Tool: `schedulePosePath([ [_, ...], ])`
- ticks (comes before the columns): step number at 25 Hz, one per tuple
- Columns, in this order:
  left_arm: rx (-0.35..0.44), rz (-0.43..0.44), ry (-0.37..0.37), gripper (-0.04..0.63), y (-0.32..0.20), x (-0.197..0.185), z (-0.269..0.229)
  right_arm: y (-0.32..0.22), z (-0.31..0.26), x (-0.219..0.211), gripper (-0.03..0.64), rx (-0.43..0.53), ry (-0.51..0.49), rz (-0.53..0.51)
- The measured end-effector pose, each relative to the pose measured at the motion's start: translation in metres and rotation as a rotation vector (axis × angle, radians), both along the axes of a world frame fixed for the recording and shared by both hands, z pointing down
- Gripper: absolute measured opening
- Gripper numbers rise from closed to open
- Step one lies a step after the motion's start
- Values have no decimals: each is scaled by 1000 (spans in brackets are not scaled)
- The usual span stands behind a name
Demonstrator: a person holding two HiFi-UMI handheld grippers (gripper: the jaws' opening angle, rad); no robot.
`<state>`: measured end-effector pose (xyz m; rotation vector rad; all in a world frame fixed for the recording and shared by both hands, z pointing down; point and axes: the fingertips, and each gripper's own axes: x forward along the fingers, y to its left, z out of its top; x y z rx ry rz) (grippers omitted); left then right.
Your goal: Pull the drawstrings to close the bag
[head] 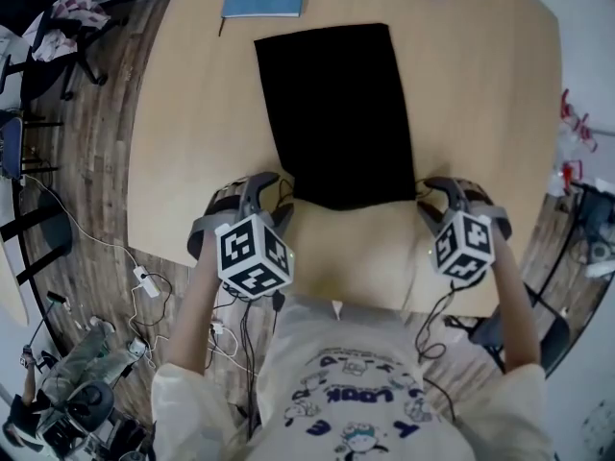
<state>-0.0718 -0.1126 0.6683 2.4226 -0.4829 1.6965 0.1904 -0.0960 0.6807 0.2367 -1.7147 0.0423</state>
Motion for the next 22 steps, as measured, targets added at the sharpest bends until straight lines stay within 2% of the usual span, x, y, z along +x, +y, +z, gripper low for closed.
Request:
schedulePosePath([
  [2, 7, 31, -1, 209, -4, 4, -2, -1, 3, 2, 135, -3, 21, -17],
  [4, 7, 86, -21, 209, -4, 6, 1, -3, 5, 2, 30, 17, 26, -25],
  [7, -18, 166, -79, 209, 0, 6, 11, -2, 6, 1, 14, 20, 23, -35],
  [10, -67, 172, -92, 204, 0, 7, 15, -2, 6, 3, 9, 6, 4, -10],
  [11, -92, 162, -87, 201, 1, 8, 15, -3, 7, 3, 8, 3, -4, 2],
  [13, -135, 141, -69, 138, 5, 9, 17, -5, 8, 2, 6, 1, -15, 17],
  [15, -142, 108, -58, 113, 7, 8, 18, -6, 8, 1, 6, 6, -17, 26],
  [17, -127, 35, -49, 3, 6, 6, 19, -5, 7, 1, 6, 14, -21, 43],
  [22, -148, -211, -7, 3, 10, -4, 19, -4, -1, 3, 6, 30, -79, 191],
])
